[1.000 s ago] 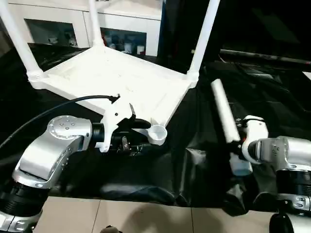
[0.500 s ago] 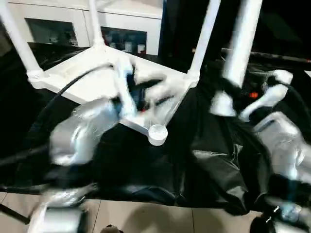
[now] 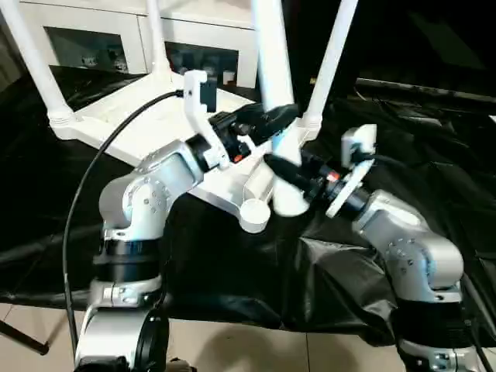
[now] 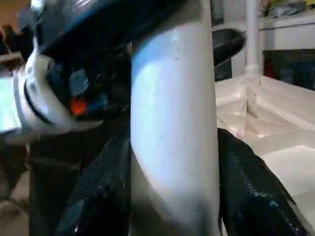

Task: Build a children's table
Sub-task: Pick table leg

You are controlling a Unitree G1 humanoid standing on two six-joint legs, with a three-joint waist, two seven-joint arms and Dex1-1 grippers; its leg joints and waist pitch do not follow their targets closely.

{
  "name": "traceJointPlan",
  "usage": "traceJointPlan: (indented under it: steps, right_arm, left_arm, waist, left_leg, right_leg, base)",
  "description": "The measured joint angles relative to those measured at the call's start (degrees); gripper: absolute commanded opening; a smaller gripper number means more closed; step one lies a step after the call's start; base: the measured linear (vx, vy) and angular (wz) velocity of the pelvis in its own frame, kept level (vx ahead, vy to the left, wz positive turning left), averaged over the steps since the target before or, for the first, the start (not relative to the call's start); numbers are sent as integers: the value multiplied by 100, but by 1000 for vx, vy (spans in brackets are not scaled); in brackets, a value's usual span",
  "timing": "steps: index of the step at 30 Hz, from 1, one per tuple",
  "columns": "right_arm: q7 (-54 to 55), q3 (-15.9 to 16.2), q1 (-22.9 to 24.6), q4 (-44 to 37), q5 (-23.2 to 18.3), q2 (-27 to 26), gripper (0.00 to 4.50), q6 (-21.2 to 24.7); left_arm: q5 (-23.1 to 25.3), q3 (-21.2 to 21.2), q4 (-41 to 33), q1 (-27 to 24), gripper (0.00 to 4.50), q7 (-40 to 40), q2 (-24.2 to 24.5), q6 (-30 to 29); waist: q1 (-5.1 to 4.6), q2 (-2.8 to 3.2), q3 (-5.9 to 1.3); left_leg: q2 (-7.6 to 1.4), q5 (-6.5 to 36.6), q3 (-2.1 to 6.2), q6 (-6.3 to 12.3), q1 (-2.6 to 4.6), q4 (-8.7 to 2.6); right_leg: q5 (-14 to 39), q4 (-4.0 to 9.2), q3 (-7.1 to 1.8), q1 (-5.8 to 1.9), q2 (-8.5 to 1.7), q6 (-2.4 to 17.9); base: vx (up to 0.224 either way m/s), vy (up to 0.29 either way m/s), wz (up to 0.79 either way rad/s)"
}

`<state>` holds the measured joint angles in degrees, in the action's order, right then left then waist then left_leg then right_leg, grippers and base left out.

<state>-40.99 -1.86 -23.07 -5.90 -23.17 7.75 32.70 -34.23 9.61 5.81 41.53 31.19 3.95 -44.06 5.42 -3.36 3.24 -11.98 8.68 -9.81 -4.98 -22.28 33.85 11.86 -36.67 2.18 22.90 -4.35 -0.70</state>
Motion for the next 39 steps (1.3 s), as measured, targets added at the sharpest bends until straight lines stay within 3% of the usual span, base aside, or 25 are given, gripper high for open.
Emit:
traceJointPlan:
  steps: [8,21,24,32,34,39]
  right_arm:
    - [534,599,-98,447,1016,75,189,-681]
    - [1087,1186,-231,731,1744,-86,189,-1205]
    - [1200,1224,-249,825,1829,-137,189,-1304]
    - [1264,1278,-353,958,1928,-161,189,-1386]
    - [1257,1273,-354,1006,1904,-193,245,-1485]
    - [1140,1086,-387,989,1487,-279,297,-1370]
  left_arm:
    - [13,267,302,83,345,-339,42,33]
    - [46,344,593,174,232,-559,62,252]
    - [41,368,626,186,201,-606,48,280]
    - [-10,420,652,191,188,-656,29,332]
    - [-55,432,652,195,188,-651,36,332]
    - [-59,364,700,197,186,-356,272,333]
  waist:
    - [-27,-20,5]
    - [-27,-25,4]
    - [-32,-26,4]
    - [-29,-27,5]
    - [-30,-27,5]
    - [-33,-27,5]
  left_leg:
    - [0,0,0,-1,-2,-1]
    - [0,1,1,2,-3,-1]
    - [0,2,1,2,-3,-3]
    - [0,2,1,2,-4,-2]
    - [0,2,1,2,-4,-2]
    - [-1,2,1,2,-4,-2]
  right_leg:
    - [0,2,1,2,1,-1]
    - [-2,6,1,0,1,-3]
    - [-2,8,1,0,2,-3]
    - [-2,8,1,0,2,-3]
    - [-2,8,1,0,2,-3]
    - [-2,7,1,2,3,-3]
  base:
    - [0,0,0]
    - [0,0,0]
    - [0,0,0]
    - [0,0,0]
    - [0,0,0]
    - [0,0,0]
